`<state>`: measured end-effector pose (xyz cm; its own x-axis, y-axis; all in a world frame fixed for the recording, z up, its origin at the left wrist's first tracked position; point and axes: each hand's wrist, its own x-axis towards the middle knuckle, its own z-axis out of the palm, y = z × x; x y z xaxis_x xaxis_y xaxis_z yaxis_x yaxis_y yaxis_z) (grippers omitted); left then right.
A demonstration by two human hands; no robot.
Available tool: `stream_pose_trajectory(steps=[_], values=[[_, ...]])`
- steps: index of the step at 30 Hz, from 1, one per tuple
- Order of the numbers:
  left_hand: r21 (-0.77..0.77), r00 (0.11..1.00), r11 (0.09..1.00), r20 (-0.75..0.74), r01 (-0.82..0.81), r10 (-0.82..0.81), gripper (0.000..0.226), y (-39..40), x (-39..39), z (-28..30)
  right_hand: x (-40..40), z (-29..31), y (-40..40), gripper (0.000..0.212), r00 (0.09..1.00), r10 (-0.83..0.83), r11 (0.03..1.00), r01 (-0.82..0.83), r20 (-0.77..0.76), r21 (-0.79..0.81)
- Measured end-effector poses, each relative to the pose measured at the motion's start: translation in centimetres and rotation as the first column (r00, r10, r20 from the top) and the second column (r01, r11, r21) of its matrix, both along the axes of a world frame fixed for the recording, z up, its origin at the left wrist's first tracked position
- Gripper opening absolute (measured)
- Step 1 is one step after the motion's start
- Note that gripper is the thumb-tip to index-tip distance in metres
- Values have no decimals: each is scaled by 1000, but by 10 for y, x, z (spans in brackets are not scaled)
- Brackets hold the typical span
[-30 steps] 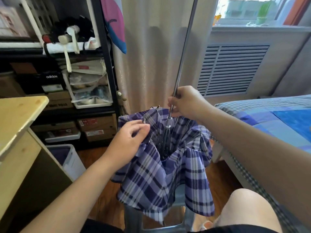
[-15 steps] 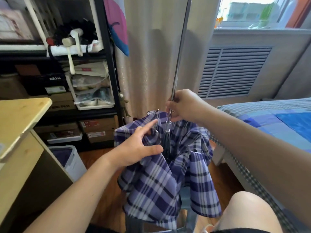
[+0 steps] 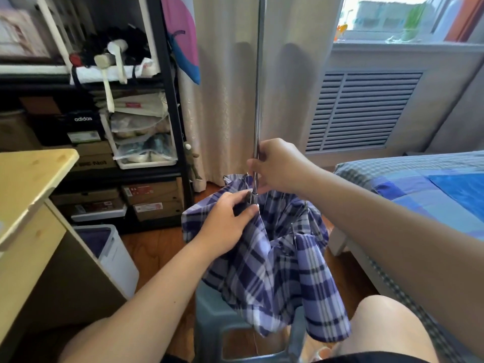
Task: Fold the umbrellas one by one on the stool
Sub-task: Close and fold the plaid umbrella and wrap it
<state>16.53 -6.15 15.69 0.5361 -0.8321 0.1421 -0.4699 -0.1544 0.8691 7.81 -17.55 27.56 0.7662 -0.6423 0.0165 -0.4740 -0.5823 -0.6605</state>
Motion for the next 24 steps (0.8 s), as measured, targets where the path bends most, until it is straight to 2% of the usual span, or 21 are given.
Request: stream_pose_trajectory(steps=[3, 6, 8, 11, 13, 15, 16, 17, 18, 20, 22, 24], values=[[-14, 1000, 1000, -17, -6, 6, 30, -3, -2, -2, -2, 0, -2, 19, 1000, 4, 1000, -4, 12, -4], [-5, 997, 1000, 77, 17, -17, 6, -8, -3, 0, -10, -5, -8, 20, 999, 10, 997, -14, 54, 71], [12, 990, 999, 132, 48, -49, 2, -11, -5, 3, -20, -5, -11, 26, 996, 52, 992, -59, 66, 112], [21, 986, 996, 142, 89, -91, 3, -13, -8, 3, -59, 7, -15, 50, 988, 124, 992, -125, -97, -4], [-6, 985, 994, 135, 106, -105, 4, -12, -7, 1, -92, 11, -17, 48, 939, 194, 977, -211, -285, -30], [-18, 986, 993, 127, 115, -111, 4, -11, -6, -1, -115, 1, -12, 40, 841, 262, 959, -283, -473, 27], [-22, 987, 993, 120, 113, -109, 5, -10, -5, -1, -120, -10, -10, 35, 828, 273, 957, -288, -489, 46], [-28, 988, 993, 113, 111, -107, 7, -10, -5, -1, -120, -24, -8, 28, 861, 261, 962, -268, -436, 48], [-36, 988, 993, 107, 111, -107, 11, -9, -6, 0, -117, -39, -5, 21, 922, 220, 975, -218, -317, 42], [-59, 989, 992, 101, 111, -105, 18, -6, -9, -1, -102, -65, 1, 11, 999, 33, 995, -32, -8, 98], [-90, 992, 991, 83, 101, -93, 14, -4, -15, -2, -80, -87, 9, 15, 972, -134, 981, 103, 191, 164], [-109, 996, 991, 53, 80, -74, 17, -3, -21, -4, -61, -104, 19, 16, 950, -160, 987, 150, 268, 61]])
